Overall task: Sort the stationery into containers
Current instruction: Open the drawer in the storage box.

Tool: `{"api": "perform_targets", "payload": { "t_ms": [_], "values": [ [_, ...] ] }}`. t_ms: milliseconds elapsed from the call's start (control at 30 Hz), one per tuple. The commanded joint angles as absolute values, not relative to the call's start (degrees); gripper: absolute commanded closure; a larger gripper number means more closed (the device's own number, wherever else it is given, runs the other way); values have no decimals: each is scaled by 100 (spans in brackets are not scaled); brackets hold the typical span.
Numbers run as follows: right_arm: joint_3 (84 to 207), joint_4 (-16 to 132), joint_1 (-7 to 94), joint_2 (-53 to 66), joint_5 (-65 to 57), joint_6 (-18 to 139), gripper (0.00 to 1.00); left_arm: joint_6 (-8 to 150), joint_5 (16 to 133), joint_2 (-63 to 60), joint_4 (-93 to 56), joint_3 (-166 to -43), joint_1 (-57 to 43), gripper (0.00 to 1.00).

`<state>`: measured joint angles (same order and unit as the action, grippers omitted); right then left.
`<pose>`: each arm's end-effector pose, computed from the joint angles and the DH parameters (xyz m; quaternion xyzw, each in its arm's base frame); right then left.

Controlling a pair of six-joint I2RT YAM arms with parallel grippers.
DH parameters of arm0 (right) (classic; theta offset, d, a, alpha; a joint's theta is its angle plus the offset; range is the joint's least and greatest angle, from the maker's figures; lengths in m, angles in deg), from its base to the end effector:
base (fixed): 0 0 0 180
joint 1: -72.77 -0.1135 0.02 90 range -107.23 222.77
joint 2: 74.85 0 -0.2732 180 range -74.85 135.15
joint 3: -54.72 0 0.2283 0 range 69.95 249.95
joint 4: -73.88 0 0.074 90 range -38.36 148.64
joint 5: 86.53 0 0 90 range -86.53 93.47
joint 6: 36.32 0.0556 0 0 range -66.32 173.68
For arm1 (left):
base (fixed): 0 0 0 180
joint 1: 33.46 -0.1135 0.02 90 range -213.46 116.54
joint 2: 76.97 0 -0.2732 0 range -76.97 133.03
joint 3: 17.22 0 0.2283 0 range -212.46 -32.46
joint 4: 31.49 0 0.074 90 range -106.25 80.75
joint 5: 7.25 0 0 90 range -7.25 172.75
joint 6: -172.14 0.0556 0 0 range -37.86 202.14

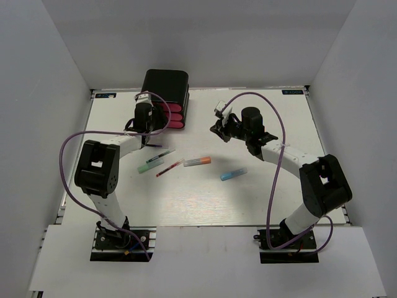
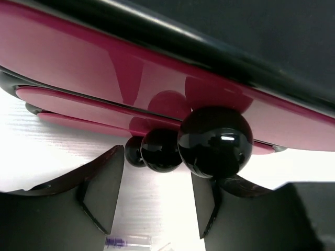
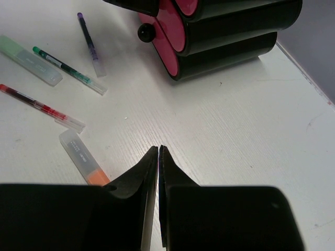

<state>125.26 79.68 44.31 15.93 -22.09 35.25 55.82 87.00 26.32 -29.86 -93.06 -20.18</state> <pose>0.3034 0.1918 0.2767 -0.4310 0.6532 0.2264 0.5799 0.3888 -0.0875 0.2112 -0.1165 0.8537 -0.1415 0.4875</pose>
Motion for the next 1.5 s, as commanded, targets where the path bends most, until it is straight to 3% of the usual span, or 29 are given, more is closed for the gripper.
{"api": "perform_targets", "payload": {
  "t_ms": [0,67,233,433,467,967,1067,1233,1267,1300,1467],
  "values": [
    [12532,8106,4482,1383,-2246,3505,90,5630,8925,2683,-3366,-9513,-2054,37],
    [12541,8079,4474,1392,-2245,3505,90,5630,8925,2753,-3427,-9566,-2054,39],
    [12541,8070,4474,1383,-2228,3487,90,5630,8925,2753,-3489,-9618,-2054,60],
    [12524,8062,4474,1375,-2272,3487,90,5630,8794,2640,-3681,-9338,-2054,71],
    [12515,8079,4456,1383,-2272,3496,90,5578,8724,2570,-3752,-9337,-2054,79],
    [12506,8123,4456,1392,-2368,3514,90,5692,8090,1480,-3700,-8108,-1931,87],
    [12497,8097,4447,1392,-2482,3479,86,5692,8090,1199,-3700,-7940,-1931,87],
    [12611,7510,4474,1445,-3334,2716,56,5753,8090,1145,-3480,-8001,-1931,60],
    [12629,7386,4456,1445,-3762,2383,53,5753,8090,1145,-3428,-8053,-1931,50],
    [12681,7167,4456,1497,-3914,2023,47,5753,8169,1145,-3366,-8054,-1931,30],
    [12971,5464,4404,1804,-4932,-42,32,5753,8293,891,-3260,-8054,-1931,15]
  ]
}}
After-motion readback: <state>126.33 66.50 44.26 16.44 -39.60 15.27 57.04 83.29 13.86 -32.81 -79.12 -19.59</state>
